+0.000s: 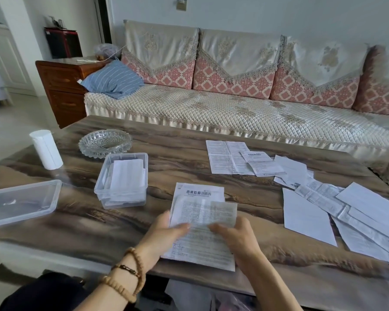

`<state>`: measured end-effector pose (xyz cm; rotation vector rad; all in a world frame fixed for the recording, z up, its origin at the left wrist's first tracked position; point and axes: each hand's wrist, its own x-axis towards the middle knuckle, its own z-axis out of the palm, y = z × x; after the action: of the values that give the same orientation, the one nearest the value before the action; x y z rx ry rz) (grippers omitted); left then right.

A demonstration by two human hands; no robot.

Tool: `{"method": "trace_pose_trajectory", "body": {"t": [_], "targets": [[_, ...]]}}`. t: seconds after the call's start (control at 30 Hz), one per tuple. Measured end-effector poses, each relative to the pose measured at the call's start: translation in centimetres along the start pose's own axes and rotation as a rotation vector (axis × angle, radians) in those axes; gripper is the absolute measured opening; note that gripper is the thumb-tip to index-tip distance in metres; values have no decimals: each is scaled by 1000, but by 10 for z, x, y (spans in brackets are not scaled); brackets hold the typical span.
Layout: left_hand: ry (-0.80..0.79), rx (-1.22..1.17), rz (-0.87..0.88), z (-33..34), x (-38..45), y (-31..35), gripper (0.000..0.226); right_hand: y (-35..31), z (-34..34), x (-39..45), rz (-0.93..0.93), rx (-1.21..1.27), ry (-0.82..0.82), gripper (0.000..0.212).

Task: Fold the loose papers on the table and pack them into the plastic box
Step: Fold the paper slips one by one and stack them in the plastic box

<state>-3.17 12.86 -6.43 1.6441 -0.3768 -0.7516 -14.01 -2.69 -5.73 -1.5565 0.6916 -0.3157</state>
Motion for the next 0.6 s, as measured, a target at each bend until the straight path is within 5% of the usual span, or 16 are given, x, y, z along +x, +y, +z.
{"method": "trace_pose_trajectory", "body": {"t": [0.23, 0.33, 0.4, 0.53, 0.6], "targets": [[89, 93, 43, 16, 0, -15, 21, 10, 2, 11, 100, 74, 13, 15], [143, 140, -55, 14, 4, -11, 14, 13, -3, 15, 15, -248, 202, 23], [190, 145, -107, 13, 7, -9, 14, 11, -6, 8, -198, -529, 341, 31], [212, 193, -161, 12, 12, -7, 14, -3, -2, -17, -466, -875, -213, 71], [200, 242, -155, 13, 11, -4, 14, 8, 2, -15, -546, -1158, -330, 70]]}}
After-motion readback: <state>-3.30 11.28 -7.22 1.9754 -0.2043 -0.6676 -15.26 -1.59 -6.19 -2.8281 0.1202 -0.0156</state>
